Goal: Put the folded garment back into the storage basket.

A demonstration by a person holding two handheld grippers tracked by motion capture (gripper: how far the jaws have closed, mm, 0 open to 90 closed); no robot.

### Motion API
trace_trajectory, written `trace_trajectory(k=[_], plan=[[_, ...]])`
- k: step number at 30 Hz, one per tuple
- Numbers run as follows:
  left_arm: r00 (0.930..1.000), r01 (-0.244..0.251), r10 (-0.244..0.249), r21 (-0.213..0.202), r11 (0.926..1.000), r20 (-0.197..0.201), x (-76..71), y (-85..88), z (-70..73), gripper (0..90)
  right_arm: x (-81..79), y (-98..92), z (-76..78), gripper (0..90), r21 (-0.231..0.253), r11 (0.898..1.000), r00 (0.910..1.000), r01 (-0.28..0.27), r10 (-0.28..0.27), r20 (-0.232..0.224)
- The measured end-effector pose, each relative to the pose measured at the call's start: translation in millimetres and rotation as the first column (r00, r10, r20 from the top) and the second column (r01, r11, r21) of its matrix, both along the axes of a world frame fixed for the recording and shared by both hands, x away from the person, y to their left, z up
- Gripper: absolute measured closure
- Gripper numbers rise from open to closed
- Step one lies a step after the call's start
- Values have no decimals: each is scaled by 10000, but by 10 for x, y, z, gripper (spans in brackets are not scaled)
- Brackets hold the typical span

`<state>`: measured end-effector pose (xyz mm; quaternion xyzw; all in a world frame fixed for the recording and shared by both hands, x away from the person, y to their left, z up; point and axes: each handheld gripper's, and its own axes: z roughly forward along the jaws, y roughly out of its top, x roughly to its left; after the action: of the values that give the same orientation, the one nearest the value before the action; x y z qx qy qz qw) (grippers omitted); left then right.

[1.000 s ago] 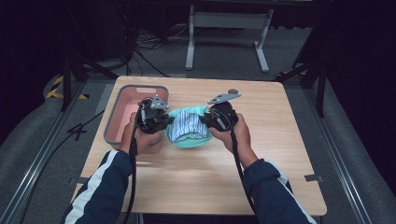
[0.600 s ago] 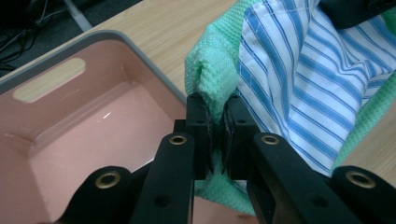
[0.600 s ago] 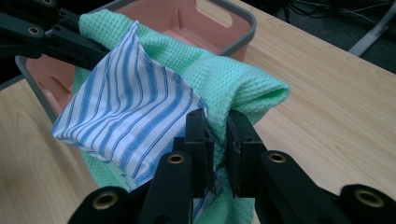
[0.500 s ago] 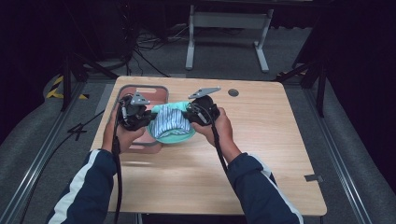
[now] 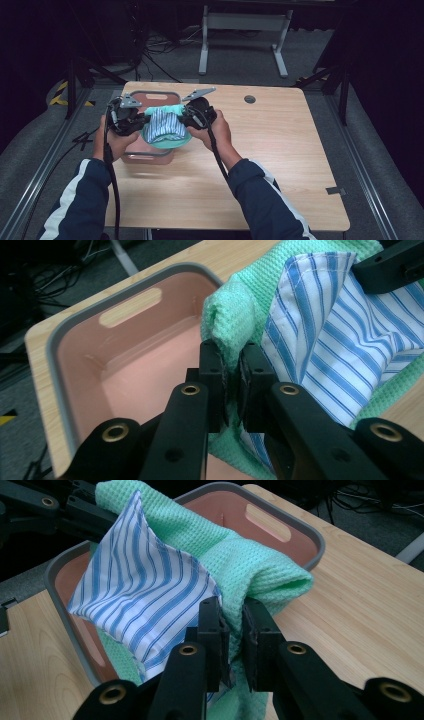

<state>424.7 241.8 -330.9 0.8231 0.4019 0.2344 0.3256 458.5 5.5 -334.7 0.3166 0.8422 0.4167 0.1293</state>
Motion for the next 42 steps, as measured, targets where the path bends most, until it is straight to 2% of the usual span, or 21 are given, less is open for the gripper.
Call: trace_trajectory(k=[2,5,8,12,15,17,21,24,32,36,42], plan=[[9999,-56,56,2,10000,100,6,35,-13,828,7,35,-6,800,14,10000,10000,-46,46,-45],[9997,-236,236,-16,9997,-4,0,121,-22,829,23,166,-21,800,43,9999,9999,-165,166,-48],[9994,-329,328,196,9993,54,-1,189,-30,829,34,262,-25,800,74,9997,9997,-252,252,-48],[9985,-538,537,68,9985,138,-16,302,-22,829,63,397,-32,800,148,9995,9995,-284,286,-126],[9975,-702,700,190,9973,134,-15,360,-30,829,63,477,-38,800,157,9993,9993,-343,344,-111],[9967,-808,806,214,9965,97,-9,404,-41,829,71,554,-60,799,300,9986,9986,-441,449,-273],[9957,-907,905,90,9958,183,-7,478,-54,829,94,656,-92,799,205,9987,9986,-463,469,-259],[9955,-942,939,217,9953,135,21,520,-70,829,114,716,-129,799,60,9991,9987,-425,426,-275],[9941,-1085,1083,394,9933,77,100,553,-145,829,178,809,-261,797,-53,9996,9987,-288,286,-411],[9928,-1199,1199,385,9920,23,135,548,-244,829,213,831,-326,793,-197,9995,9988,-259,251,-409],[9910,-1327,1332,338,9906,-114,199,517,-375,825,242,839,-449,785,-383,9991,9976,-176,150,-677]])
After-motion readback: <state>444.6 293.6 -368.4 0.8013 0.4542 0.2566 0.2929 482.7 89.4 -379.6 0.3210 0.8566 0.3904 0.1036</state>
